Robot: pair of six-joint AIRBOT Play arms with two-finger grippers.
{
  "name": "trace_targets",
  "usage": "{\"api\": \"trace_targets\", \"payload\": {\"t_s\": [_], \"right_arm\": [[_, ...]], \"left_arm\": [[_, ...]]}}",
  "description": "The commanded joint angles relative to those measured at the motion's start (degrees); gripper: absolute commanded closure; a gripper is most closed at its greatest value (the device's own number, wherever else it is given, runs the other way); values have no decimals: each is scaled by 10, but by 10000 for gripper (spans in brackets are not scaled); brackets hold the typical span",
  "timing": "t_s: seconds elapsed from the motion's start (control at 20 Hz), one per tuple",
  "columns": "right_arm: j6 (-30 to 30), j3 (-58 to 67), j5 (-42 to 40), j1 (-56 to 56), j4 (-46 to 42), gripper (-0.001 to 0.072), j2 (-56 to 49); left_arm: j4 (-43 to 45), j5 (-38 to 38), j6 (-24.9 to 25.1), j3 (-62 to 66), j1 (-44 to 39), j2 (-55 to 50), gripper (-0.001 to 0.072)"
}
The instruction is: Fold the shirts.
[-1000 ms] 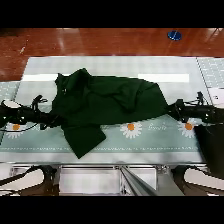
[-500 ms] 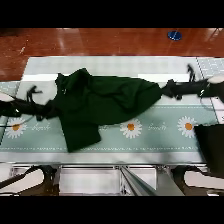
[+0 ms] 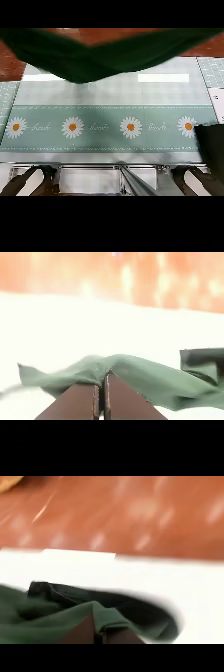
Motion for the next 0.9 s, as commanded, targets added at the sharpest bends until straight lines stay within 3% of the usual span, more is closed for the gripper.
{"api": "trace_targets", "payload": {"t_s": [0.0,0.15,0.3,0.4,0.65,0.85], "right_arm": [[33,57,24,-11,-97,689,117],[57,57,46,-11,-162,689,198],[68,57,93,-11,-210,689,244],[78,57,121,-11,-222,689,259],[84,56,200,-11,-226,689,256],[82,-20,202,-11,-202,689,242]], "left_arm": [[76,9,-41,134,49,79,688],[178,9,-56,147,21,161,688],[386,8,-122,147,-99,229,688],[472,-8,-127,147,-192,260,688],[566,-151,-174,136,-310,265,688],[570,-151,-194,33,-311,237,688]]}}
